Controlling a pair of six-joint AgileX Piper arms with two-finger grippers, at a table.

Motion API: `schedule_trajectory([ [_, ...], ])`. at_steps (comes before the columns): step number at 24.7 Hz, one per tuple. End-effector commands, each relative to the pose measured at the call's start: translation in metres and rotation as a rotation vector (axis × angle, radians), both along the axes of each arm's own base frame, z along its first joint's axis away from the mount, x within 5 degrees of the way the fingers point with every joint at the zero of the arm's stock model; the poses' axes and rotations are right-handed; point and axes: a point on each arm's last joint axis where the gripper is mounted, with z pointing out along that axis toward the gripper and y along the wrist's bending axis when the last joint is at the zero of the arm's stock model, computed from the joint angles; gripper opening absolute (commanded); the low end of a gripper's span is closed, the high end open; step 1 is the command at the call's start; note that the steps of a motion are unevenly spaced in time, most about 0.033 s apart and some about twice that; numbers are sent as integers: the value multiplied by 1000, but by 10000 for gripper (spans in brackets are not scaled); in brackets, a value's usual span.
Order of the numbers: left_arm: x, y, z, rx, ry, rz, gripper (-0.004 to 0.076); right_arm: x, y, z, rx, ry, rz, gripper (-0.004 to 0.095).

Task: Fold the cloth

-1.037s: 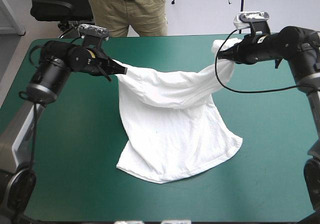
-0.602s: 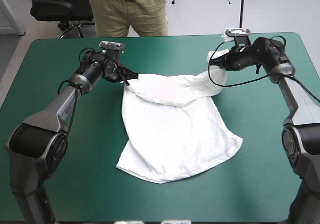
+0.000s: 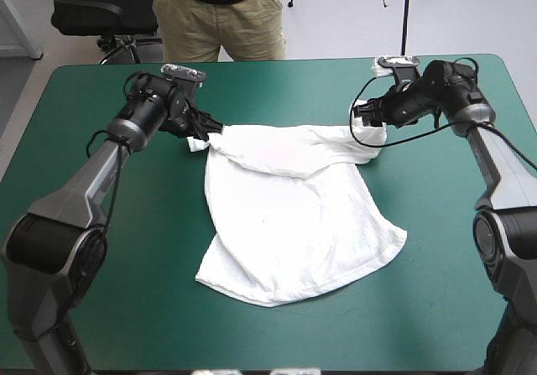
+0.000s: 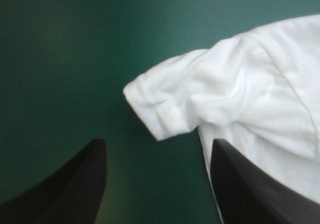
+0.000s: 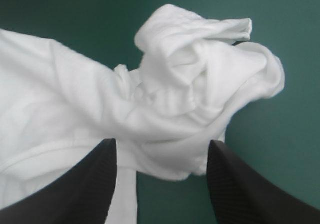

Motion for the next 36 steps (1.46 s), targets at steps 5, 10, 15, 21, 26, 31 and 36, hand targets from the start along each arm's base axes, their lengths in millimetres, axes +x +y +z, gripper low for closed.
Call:
schedule_trajectory([
  [5,-105,30,132,-94,-226,-40,451,-89,-12,122,-33,-186,32,486],
  [10,-170,47,126,-102,-188,-48,451,-128,-20,155,-59,-249,-8,486],
  [15,-193,33,84,-59,9,-114,440,-134,-21,160,-61,-260,-16,486],
  [21,-204,12,33,-87,154,-118,431,-134,-21,157,-62,-235,-15,439],
  [26,-218,-2,-6,-120,260,-162,431,-134,-22,157,-65,-233,-19,414],
  [31,-220,-20,-40,-70,349,-183,431,-134,-22,157,-65,-233,-21,414],
  [36,-204,-35,-72,-12,430,-185,431,-134,-22,157,-64,-228,-21,414],
])
